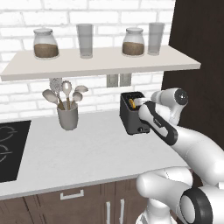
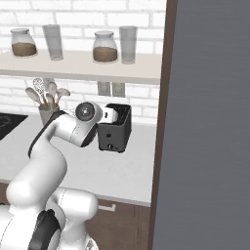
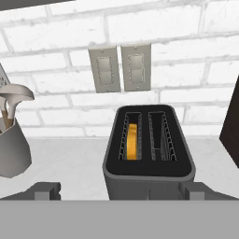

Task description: Start the toaster. Once the lever pops up, take the bread to the plate on the dining counter.

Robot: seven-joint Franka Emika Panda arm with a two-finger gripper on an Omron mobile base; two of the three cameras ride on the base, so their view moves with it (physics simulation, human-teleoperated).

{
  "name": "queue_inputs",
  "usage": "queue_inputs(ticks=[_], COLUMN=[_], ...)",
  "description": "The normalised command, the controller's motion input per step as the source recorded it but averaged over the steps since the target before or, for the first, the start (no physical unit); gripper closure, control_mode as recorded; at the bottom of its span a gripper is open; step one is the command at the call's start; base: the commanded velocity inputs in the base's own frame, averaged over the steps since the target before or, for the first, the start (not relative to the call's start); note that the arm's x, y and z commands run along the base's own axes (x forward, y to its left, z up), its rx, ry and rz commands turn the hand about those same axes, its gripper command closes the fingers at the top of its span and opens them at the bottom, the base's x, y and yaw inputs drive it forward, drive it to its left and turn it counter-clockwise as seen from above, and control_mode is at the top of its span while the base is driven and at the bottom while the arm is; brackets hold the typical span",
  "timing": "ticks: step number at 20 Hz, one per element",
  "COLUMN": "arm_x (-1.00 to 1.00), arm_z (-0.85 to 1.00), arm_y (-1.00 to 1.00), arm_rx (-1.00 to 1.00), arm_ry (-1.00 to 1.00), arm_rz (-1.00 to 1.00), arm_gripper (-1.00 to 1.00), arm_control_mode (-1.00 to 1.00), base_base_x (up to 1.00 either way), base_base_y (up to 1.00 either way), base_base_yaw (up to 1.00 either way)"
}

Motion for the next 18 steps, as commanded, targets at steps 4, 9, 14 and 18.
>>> queue_inputs(ticks=[4, 9, 14, 18], arm_x=[0.00, 0.00, 0.00, 0.00], arm_z=[0.00, 0.00, 0.00, 0.00], arm_y=[0.00, 0.00, 0.00, 0.00], arm_rx=[0.00, 0.00, 0.00, 0.00], arm_ry=[0.00, 0.00, 0.00, 0.00], arm_rz=[0.00, 0.00, 0.00, 0.00], arm_gripper=[-1.00, -1.00, -1.00, -1.00], arm_control_mode=[-1.00, -1.00, -1.00, -1.00], base_base_x=[0.00, 0.00, 0.00, 0.00], base_base_y=[0.00, 0.00, 0.00, 0.00], base_base_yaw=[0.00, 0.00, 0.00, 0.00])
